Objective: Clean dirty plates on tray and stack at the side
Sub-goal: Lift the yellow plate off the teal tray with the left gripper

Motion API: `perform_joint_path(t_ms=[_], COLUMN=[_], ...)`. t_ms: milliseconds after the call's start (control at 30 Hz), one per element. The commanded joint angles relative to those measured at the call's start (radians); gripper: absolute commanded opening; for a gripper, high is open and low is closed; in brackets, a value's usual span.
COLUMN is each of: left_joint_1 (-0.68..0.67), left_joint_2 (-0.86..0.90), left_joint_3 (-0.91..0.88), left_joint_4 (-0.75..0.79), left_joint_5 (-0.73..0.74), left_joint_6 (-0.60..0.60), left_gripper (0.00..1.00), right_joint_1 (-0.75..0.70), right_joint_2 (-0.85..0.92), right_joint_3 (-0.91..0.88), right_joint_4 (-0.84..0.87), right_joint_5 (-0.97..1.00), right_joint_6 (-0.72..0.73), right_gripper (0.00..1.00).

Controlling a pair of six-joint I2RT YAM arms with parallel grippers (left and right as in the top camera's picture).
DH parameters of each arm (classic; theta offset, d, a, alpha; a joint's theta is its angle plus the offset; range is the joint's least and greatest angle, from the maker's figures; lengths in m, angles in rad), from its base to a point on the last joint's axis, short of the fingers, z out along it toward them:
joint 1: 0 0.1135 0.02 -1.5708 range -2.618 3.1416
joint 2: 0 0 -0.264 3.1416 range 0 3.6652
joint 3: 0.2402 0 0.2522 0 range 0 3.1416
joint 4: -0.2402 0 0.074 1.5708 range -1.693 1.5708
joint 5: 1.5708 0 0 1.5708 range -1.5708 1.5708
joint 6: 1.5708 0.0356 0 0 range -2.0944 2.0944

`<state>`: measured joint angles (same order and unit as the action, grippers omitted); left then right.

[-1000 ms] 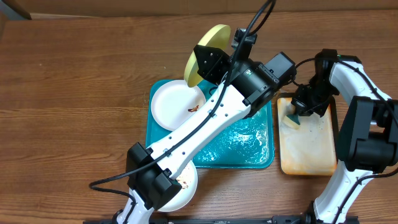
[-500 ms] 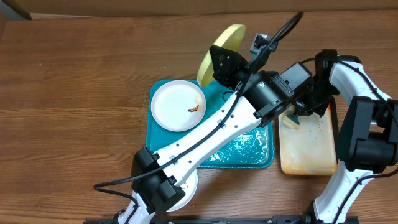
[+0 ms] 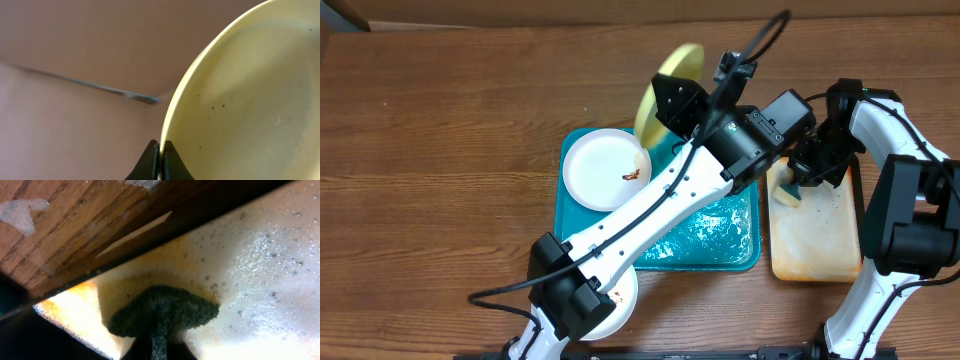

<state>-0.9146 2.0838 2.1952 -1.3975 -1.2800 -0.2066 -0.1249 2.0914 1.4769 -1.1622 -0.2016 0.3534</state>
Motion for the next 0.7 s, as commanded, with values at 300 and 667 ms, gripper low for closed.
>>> perform_joint_path(t_ms=[300, 667], left_joint_1=[0.044, 0.097], left_joint_2=[0.006, 0.006], left_joint_3=[0.003, 0.009], left_joint_4=[-0.051, -0.212], left_joint_5=[0.306, 0.301], left_joint_6=[0.026, -0.201], left_gripper=[0.04, 0.04], right_joint_1=[-0.008, -0.007], right_joint_2=[-0.023, -0.023], right_joint_3=[-0.010, -0.010], right_joint_4=[0.006, 0.014], right_joint_5=[-0.013, -0.013], right_joint_6=[-0.010, -0.010], right_gripper=[0.04, 0.04])
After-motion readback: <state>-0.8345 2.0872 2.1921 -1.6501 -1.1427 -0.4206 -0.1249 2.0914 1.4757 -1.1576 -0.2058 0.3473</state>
